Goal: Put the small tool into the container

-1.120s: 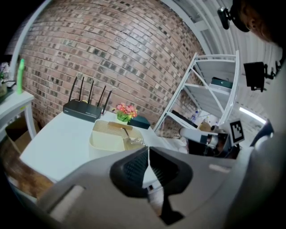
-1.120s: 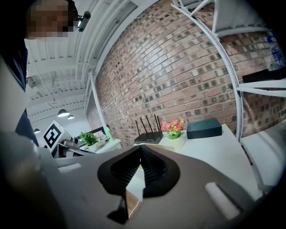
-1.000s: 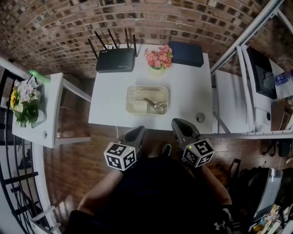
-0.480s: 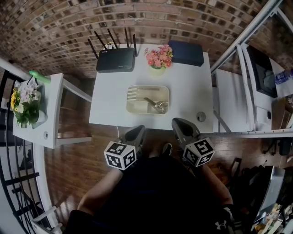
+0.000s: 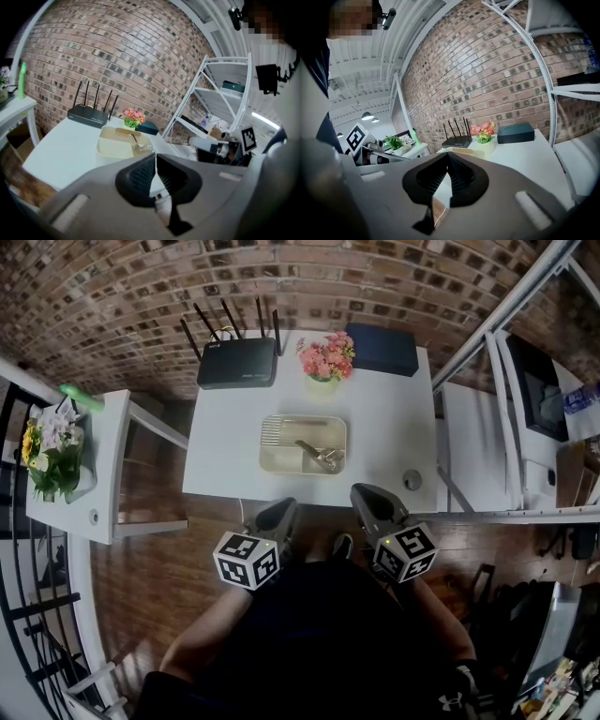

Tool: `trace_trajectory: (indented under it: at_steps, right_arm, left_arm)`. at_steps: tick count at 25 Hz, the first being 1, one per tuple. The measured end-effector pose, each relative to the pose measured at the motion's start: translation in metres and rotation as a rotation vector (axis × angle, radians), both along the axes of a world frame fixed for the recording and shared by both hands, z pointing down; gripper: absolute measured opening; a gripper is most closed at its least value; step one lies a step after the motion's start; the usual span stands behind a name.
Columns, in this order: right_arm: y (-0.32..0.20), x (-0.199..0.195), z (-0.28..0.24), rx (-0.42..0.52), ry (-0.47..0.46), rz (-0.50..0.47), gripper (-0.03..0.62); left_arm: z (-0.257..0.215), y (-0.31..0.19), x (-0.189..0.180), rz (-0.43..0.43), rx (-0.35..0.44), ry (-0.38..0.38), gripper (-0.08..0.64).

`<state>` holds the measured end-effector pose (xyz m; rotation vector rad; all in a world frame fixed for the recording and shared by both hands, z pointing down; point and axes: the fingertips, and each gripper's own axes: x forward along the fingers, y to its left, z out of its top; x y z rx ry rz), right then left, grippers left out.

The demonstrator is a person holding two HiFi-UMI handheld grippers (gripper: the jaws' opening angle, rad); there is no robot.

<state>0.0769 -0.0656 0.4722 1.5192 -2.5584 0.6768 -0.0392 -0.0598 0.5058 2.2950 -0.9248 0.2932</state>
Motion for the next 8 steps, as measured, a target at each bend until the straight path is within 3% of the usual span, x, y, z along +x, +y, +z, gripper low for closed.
trace_trajectory:
  at_steps: [8]
  right_arm:
    - [0.0000, -0.0025, 0.0001, -0.001, 0.001, 0.001, 0.011]
  left_arm:
    - [0.0000, 0.0001, -0.0009, -0.002, 0.000, 0.007, 0.009]
